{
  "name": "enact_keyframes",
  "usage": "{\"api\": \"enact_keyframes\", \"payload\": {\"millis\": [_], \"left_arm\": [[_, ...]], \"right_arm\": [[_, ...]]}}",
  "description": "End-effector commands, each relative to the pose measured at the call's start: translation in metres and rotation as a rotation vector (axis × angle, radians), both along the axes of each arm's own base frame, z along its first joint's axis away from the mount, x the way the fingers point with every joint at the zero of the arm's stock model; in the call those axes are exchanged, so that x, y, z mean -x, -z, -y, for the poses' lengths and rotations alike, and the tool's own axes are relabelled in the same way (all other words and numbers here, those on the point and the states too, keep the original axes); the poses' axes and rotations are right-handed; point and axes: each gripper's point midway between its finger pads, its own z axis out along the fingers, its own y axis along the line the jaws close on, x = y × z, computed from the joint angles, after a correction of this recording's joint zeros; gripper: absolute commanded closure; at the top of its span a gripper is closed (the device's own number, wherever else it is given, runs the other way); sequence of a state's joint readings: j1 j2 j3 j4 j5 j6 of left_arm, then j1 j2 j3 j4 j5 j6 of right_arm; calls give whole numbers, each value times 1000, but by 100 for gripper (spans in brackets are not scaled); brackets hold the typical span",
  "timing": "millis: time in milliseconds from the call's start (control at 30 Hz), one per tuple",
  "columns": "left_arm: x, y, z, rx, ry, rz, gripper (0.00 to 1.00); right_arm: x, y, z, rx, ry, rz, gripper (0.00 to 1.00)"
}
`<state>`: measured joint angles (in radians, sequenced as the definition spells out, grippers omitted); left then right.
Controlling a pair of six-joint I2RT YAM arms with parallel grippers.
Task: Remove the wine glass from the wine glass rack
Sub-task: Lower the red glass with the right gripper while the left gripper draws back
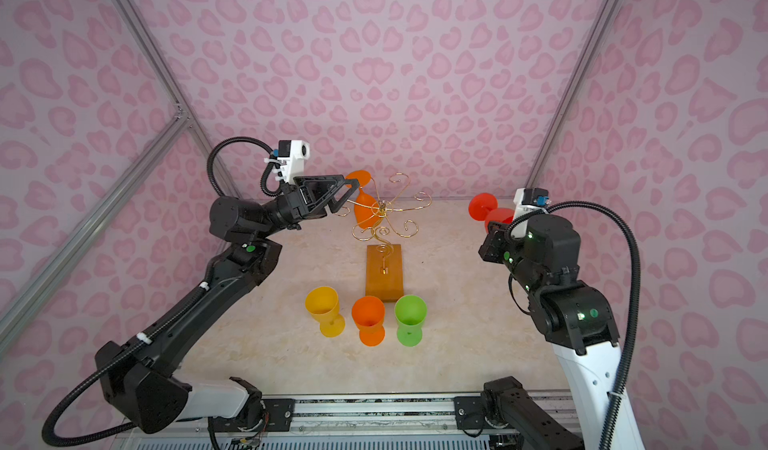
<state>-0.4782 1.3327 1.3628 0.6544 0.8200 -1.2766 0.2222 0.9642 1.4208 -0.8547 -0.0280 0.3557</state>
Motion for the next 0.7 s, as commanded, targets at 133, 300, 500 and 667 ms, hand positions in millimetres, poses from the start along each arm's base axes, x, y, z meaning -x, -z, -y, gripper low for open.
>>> {"api": "enact_keyframes", "payload": {"millis": [133, 300, 500, 667], "left_arm": [[-13, 35, -36, -265, -299, 27, 28], [-10, 38, -54, -295, -364, 19, 28], [-9, 38, -61, -304, -388, 16, 28], [-8, 37, -62, -309, -388, 17, 28]], "right_arm": [[1, 108, -32, -18, -145, -330, 100], [5, 143, -49, 1, -203, -429, 100], [7, 182, -69, 100, -257, -542, 100], [6, 199, -82, 173, -299, -600, 100]]}}
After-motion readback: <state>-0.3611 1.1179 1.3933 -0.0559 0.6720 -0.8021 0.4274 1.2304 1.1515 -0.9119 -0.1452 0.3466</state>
